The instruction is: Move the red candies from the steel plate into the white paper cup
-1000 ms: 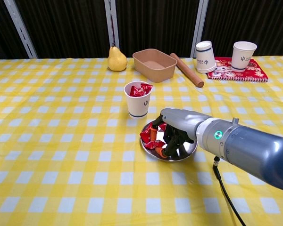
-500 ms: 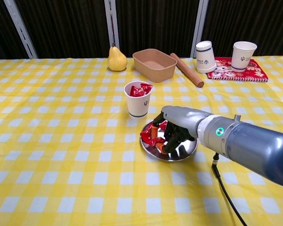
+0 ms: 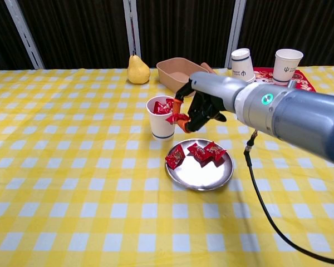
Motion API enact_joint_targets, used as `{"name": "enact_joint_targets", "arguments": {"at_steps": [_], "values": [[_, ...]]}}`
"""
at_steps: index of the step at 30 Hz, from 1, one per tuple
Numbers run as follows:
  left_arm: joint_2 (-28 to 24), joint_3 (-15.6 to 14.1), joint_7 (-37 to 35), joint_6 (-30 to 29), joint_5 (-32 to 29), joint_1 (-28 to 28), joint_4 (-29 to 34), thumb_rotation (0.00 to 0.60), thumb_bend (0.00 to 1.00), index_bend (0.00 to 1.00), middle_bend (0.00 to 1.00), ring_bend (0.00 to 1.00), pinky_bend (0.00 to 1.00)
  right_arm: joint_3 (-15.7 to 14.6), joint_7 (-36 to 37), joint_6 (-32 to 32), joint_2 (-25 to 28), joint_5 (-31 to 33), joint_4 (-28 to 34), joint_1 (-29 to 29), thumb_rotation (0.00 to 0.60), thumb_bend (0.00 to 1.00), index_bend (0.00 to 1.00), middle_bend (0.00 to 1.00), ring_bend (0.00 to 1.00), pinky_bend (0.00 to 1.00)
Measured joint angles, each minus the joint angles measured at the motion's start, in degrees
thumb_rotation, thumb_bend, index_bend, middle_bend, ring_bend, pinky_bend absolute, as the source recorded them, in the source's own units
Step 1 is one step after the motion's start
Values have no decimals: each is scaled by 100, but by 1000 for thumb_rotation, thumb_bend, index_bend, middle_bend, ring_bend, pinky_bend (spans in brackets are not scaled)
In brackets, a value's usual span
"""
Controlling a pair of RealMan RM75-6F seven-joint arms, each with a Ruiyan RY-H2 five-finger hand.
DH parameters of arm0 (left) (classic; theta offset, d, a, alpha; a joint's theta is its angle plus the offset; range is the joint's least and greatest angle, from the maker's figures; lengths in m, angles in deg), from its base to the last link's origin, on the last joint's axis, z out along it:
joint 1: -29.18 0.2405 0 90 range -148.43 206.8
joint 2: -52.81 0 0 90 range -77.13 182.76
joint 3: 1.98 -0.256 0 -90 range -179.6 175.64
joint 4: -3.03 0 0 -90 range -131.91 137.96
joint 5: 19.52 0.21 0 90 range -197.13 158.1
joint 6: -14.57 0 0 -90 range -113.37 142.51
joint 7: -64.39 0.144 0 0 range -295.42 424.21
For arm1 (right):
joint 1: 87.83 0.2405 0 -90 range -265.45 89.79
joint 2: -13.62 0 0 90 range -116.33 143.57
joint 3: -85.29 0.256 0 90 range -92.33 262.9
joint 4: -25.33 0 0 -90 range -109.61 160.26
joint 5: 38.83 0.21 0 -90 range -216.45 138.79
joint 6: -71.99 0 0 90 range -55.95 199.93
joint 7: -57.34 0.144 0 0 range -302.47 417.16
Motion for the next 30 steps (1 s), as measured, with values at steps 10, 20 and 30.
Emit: {"name": "enact_joint_targets", "arguments": {"at_steps": [10,20,30], "values": [[-2,4,22,46,-57,-19,14,600,49,0,0,0,0,375,36,-139,-237,26,-742,489,600,527,510,866,911,833],[-24,12,-32,107,-103,-35,0,600,49,0,0,0,0,521,22,-536,-731,357,-1969,1013,600,527,510,866,911,833],[-51,21,-44,175,-178,-61,15,600,49,0,0,0,0,430,96,-786,-1050,481,-2540,1214,600,539,444,865,911,833]]}}
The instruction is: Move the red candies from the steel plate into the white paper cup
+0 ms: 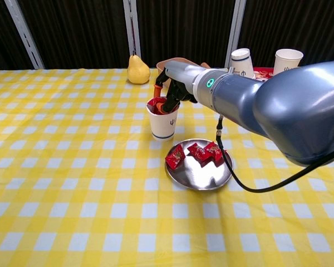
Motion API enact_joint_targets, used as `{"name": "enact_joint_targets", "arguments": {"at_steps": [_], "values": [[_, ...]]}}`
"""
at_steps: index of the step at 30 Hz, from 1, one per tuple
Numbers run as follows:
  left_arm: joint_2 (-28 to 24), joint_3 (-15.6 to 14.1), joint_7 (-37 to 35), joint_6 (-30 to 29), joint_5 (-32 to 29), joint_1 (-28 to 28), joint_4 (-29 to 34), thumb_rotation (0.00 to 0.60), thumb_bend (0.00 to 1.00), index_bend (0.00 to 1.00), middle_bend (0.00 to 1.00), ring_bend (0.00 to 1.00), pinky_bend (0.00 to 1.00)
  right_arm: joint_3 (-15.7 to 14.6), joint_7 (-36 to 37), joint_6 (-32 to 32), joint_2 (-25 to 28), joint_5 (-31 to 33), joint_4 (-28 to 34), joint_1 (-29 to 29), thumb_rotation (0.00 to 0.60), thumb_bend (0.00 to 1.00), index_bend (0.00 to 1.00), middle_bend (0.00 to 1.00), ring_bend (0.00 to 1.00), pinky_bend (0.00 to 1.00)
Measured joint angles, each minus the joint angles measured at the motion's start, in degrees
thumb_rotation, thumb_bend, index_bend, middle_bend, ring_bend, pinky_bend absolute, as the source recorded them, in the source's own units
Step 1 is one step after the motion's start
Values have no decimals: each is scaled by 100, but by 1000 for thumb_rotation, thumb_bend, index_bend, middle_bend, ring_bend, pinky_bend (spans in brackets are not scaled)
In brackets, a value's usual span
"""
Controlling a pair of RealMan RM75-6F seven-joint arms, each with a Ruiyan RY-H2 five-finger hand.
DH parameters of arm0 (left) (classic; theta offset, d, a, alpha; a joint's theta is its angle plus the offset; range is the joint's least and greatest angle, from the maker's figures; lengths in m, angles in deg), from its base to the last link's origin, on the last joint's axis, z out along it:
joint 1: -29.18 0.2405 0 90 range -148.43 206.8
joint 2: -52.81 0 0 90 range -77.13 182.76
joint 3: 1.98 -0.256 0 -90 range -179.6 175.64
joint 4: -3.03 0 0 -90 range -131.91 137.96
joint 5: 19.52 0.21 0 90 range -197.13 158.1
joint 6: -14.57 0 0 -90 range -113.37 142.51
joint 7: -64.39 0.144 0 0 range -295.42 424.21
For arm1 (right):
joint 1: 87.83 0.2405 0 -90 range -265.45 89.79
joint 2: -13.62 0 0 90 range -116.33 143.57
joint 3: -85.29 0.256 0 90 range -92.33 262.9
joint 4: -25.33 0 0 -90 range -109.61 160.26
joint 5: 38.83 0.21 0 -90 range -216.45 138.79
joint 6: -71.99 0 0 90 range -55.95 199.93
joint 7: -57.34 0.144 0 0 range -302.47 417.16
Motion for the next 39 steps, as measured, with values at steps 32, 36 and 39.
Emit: {"name": "enact_joint_targets", "arguments": {"at_steps": [32,36,39], "values": [[20,-24,-3,-162,150,57,-2,600,49,0,0,0,0,-446,-295,1135,990,-396,2337,-661,600,466,275,865,911,833],[13,-31,-12,-178,183,65,-3,600,50,0,0,0,0,-745,-375,1318,1133,-471,2773,-863,600,464,302,866,911,833],[11,-38,-12,-205,214,77,-14,600,51,0,0,0,0,-989,-423,1426,1179,-535,2951,-1004,600,464,304,866,911,833]]}}
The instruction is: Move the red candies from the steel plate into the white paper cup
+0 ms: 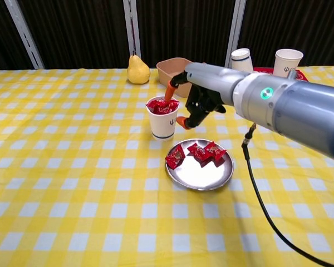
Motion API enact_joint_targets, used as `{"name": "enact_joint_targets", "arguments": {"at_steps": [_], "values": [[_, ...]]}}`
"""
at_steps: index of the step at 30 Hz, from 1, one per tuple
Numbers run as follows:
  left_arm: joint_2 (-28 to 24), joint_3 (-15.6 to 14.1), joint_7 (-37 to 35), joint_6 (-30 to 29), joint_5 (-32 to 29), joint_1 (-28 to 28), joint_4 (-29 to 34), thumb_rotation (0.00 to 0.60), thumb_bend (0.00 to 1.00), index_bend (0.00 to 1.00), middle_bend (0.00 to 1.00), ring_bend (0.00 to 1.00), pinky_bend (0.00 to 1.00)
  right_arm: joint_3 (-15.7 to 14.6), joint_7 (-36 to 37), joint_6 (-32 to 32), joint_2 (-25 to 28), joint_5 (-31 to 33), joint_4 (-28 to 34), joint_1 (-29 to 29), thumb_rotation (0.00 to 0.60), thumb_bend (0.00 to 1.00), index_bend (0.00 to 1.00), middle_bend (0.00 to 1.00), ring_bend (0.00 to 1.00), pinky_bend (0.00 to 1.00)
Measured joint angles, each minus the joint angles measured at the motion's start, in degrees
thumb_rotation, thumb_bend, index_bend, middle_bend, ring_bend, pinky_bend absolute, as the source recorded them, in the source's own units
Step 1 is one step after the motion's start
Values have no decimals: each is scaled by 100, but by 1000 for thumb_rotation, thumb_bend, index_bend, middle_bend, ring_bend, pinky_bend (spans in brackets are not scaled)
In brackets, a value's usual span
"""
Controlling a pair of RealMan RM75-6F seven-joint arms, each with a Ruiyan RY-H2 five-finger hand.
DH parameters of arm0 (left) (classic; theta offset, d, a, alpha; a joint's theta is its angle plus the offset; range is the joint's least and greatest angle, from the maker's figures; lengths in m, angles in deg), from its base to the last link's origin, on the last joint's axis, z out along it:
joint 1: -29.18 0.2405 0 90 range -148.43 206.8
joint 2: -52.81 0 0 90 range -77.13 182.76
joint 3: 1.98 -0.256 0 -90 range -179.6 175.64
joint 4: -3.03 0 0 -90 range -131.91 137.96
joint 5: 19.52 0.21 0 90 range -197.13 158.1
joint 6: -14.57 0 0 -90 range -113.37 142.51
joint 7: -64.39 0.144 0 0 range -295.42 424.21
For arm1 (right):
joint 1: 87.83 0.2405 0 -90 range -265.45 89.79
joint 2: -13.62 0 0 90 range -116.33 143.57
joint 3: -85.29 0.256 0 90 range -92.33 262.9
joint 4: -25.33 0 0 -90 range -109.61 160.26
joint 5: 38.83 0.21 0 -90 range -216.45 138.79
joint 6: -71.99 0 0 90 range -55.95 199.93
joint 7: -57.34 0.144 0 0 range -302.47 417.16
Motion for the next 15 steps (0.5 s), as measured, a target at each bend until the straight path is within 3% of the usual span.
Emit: {"name": "enact_joint_targets", "arguments": {"at_steps": [7,15], "values": [[11,-4,15,-34,28,14,-17,600,51,0,0,0,0,-405,49,87,-13,-130,73,-298,600,463,304,866,911,833],[26,7,55,-40,-18,16,-16,600,51,0,0,0,0,-467,130,9,-87,-143,-270,-412,600,462,305,866,911,833]]}}
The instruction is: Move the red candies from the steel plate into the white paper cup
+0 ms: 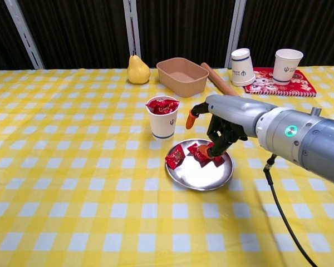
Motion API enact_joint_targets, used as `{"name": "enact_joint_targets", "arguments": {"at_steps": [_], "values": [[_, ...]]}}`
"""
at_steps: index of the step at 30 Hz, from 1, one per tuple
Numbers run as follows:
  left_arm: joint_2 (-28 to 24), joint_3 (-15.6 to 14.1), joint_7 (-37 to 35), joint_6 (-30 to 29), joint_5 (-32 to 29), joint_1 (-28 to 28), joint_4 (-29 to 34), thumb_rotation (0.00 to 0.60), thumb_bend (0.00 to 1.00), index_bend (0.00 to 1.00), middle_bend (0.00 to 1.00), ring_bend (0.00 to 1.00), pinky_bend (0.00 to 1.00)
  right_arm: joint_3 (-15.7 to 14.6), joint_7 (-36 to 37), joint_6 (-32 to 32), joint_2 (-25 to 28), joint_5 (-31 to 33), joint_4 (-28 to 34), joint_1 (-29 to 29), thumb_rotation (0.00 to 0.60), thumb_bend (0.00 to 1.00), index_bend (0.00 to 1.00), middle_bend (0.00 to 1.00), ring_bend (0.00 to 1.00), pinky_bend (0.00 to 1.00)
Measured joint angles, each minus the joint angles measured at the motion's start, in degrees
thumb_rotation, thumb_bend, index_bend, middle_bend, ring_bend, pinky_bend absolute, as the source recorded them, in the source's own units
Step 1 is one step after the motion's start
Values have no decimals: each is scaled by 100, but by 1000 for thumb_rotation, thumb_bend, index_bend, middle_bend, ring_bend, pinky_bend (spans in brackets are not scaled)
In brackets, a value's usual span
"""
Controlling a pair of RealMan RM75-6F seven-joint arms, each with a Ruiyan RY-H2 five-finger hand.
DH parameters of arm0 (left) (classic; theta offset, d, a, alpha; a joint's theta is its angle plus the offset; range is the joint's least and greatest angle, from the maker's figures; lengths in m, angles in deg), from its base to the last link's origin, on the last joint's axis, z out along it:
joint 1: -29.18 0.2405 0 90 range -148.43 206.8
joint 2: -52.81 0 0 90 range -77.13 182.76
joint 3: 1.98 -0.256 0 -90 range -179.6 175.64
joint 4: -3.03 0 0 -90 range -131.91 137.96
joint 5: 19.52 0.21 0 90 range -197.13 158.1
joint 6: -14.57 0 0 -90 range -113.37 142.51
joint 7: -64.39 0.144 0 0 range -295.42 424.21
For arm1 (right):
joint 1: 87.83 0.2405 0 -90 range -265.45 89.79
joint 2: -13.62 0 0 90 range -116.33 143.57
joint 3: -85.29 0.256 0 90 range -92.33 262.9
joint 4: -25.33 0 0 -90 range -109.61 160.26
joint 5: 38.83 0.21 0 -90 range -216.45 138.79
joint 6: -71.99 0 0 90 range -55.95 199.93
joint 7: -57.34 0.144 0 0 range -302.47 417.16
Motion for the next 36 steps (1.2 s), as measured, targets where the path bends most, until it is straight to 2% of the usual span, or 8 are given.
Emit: {"name": "enact_joint_targets", "arguments": {"at_steps": [12,19,27,36], "values": [[12,6,55,5,-31,-5,12,600,52,0,0,0,0,-2,189,-231,-205,55,-675,-158,600,320,305,866,911,833],[22,10,84,9,-56,-8,10,600,52,0,0,0,0,78,216,-337,-449,36,-1104,-152,600,317,307,865,911,833],[29,19,109,13,-95,-10,15,600,52,0,0,0,0,206,343,-477,-744,-65,-1600,-141,600,316,385,866,911,833],[32,20,130,16,-106,-14,24,600,51,0,0,0,0,248,454,-581,-820,-174,-1772,-238,600,316,401,865,911,833]]}}
